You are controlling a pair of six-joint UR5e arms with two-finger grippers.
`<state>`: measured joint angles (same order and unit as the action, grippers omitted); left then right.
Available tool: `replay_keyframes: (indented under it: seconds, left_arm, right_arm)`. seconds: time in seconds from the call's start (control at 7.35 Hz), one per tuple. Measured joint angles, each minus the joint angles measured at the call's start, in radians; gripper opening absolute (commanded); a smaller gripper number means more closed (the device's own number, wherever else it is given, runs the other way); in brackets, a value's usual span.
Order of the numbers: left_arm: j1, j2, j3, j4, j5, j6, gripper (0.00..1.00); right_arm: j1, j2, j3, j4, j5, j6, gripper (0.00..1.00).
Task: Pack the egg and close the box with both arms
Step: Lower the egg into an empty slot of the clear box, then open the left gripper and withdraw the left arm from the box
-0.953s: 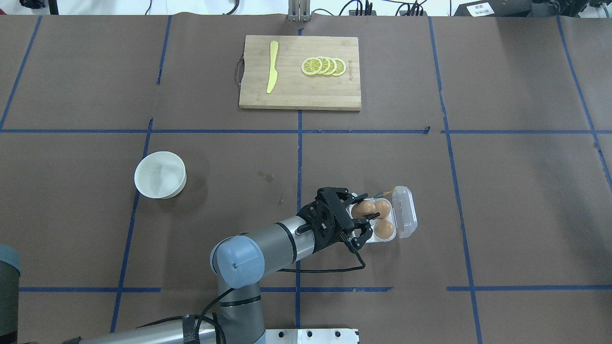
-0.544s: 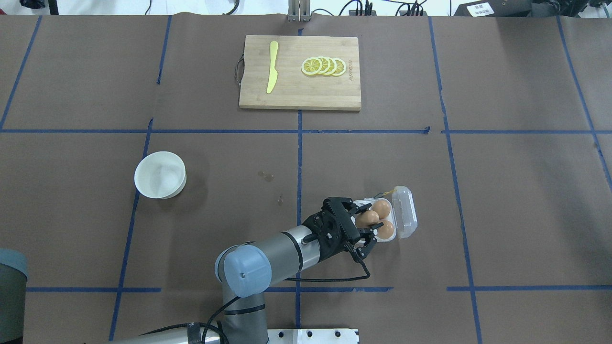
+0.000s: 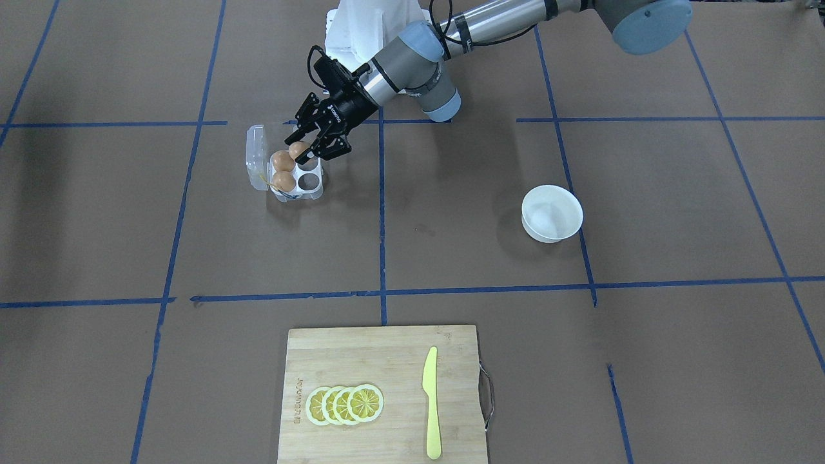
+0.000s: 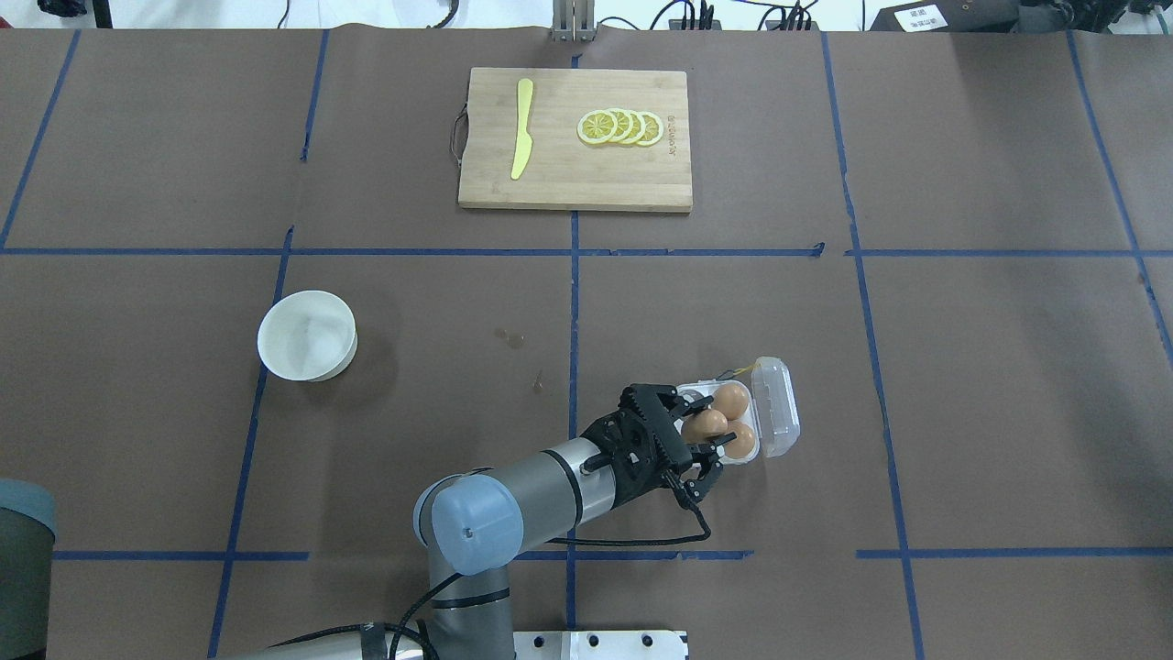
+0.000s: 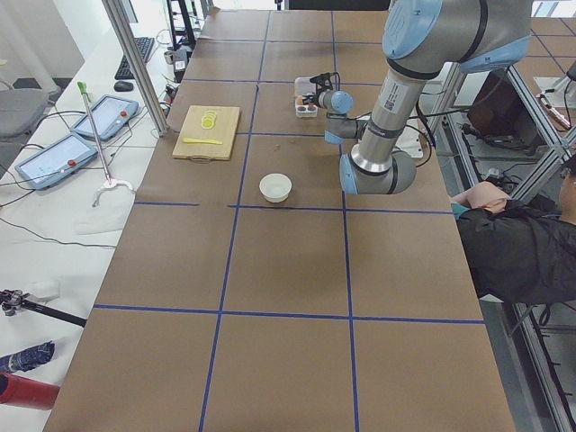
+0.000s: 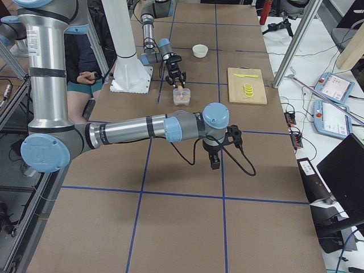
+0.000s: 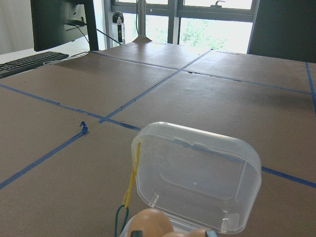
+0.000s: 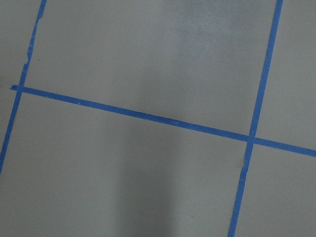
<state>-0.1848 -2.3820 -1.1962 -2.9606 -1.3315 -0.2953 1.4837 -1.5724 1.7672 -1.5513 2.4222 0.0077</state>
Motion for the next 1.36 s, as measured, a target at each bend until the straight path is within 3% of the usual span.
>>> replay_keyframes:
  seconds: [0.27, 0.41, 0.54, 1.22, 1.36]
  left_arm:
    - [0.003, -0.003, 0.002, 0.001, 0.000, 0.001, 0.61]
    - [0.004, -0.003, 0.003, 0.001, 0.000, 0.001, 0.66]
    - [0.004, -0.003, 0.003, 0.001, 0.000, 0.001, 0.69]
    - [0.000, -0.006, -0.007, 0.001, -0.005, -0.017, 0.67]
    - [-0.009, -0.008, -0.026, 0.006, -0.019, -0.058, 0.71]
  right_arm:
    - [0.001, 0.000, 0.000, 0.000, 0.000, 0.000, 1.00]
    - [0.001, 0.001, 0.000, 0.000, 0.000, 0.000, 1.00]
    - [0.001, 0.002, 0.000, -0.001, 0.000, 0.000, 1.00]
    - [0.002, 0.003, 0.000, -0.001, 0.000, 0.000, 1.00]
    - [0.003, 0.003, 0.000, -0.001, 0.000, 0.000, 1.00]
